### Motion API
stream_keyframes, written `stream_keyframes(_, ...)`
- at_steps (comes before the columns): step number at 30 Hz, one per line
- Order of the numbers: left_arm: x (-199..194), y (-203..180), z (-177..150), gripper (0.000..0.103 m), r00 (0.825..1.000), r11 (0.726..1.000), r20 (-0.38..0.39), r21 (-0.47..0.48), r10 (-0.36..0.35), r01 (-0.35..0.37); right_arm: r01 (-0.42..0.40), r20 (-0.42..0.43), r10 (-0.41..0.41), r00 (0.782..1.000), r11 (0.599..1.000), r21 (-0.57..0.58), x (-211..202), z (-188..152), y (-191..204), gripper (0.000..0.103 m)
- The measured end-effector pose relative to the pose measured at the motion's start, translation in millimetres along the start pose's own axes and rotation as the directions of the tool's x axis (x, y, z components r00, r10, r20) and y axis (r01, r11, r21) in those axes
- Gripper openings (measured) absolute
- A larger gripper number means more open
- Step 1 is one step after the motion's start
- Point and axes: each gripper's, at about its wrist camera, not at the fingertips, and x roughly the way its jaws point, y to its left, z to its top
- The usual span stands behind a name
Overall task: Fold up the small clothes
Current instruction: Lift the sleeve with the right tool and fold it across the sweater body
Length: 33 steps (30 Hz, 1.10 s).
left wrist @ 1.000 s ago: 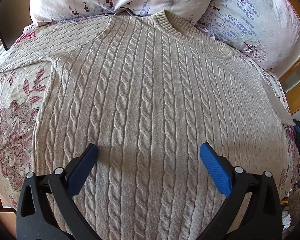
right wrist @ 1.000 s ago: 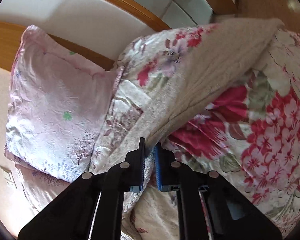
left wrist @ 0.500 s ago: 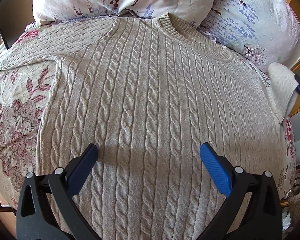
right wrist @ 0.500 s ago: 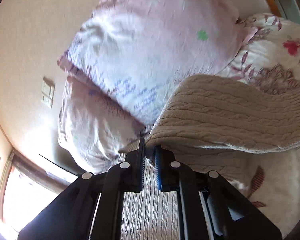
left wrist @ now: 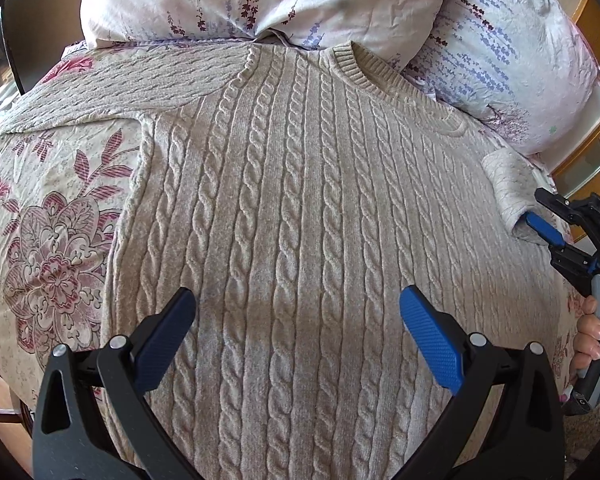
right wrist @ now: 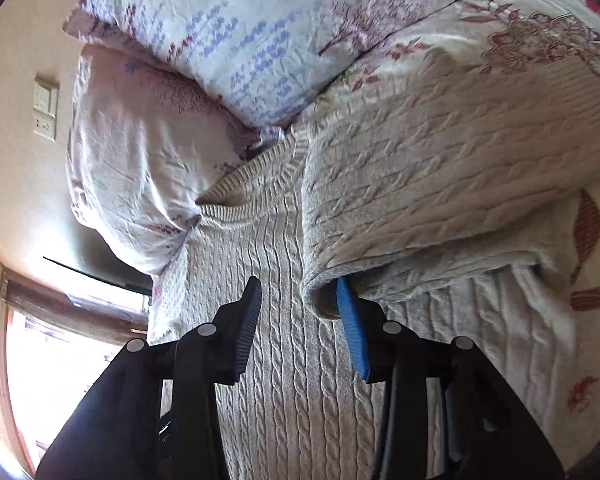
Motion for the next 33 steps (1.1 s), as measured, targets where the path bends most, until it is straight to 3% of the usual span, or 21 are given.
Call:
stream_keyframes(2, -4, 2, 0, 0.101, 1.000, 1.000, 0.018, -0.002, -0.016, 0.016, 0.015, 0.114, -0.023, 0.993, 0.997, 0.072, -31, 7, -17, 0.041)
stream_keyframes(4, -6, 4, 1, 0.101, 1.000, 1.000, 0.020, -0.001, -0.020, 0.020, 0.033, 0.214, -0.080, 0.974, 0.976, 0.215, -57, 16, -47, 0.041)
stream_keyframes(7, -2, 5, 1, 0.101, 1.000, 1.000, -0.002, 0.001, -0.016, 0.016, 0.044, 0.263, -0.180, 0.948, 0.891, 0.451, -78, 24, -99, 0.041)
stream_keyframes(9, -1, 6, 1, 0.101, 1.000, 1.000, -0.008, 0.001, -0.016, 0.016, -0.001, 0.276, -0.182, 0.944, 0.832, 0.554, -82, 25, -126, 0.041)
stream_keyframes(11, -2, 8, 1, 0.101, 1.000, 1.000, -0.007, 0.003, -0.014, 0.014, -0.018, 0.281, -0.187, 0.941, 0.803, 0.596, -81, 27, -139, 0.039)
stream_keyframes(13, -3, 10, 2, 0.101, 1.000, 1.000, -0.006, 0.006, -0.007, 0.007, -0.019, 0.290, -0.193, 0.937, 0.803, 0.596, -79, 31, -143, 0.037)
stream_keyframes(17, -4, 13, 5, 0.101, 0.997, 0.997, 0.001, 0.016, 0.073, -0.073, -0.047, 0.313, -0.189, 0.931, 0.788, 0.614, -69, 36, -143, 0.033)
stream_keyframes(18, -5, 15, 5, 0.101, 0.997, 0.997, 0.009, 0.013, 0.082, -0.082, -0.047, 0.316, -0.191, 0.929, 0.787, 0.615, -68, 36, -144, 0.028)
stream_keyframes(19, -7, 17, 6, 0.101, 0.996, 0.996, 0.019, 0.008, 0.087, -0.087, -0.046, 0.313, -0.188, 0.931, 0.790, 0.611, -66, 37, -144, 0.011)
stream_keyframes(21, -10, 24, 10, 0.101, 0.995, 0.996, 0.035, -0.002, 0.092, -0.092, -0.059, 0.320, -0.179, 0.930, 0.789, 0.611, -61, 36, -143, 0.010)
stream_keyframes(24, -17, 38, 15, 0.101, 0.997, 0.999, 0.066, -0.022, 0.044, -0.043, -0.132, 0.381, -0.117, 0.917, 0.813, 0.566, -62, 43, -124, 0.010)
stream_keyframes(28, -27, 56, 24, 0.101, 0.993, 0.997, 0.116, -0.073, 0.034, -0.026, -0.287, 0.449, 0.067, 0.891, 0.849, 0.443, -58, 65, -74, 0.010)
stream_keyframes(33, -28, 76, 31, 0.101, 0.988, 0.989, 0.146, -0.145, 0.057, -0.036, -0.495, 0.409, 0.365, 0.837, 0.824, 0.277, -22, 83, 13, 0.010)
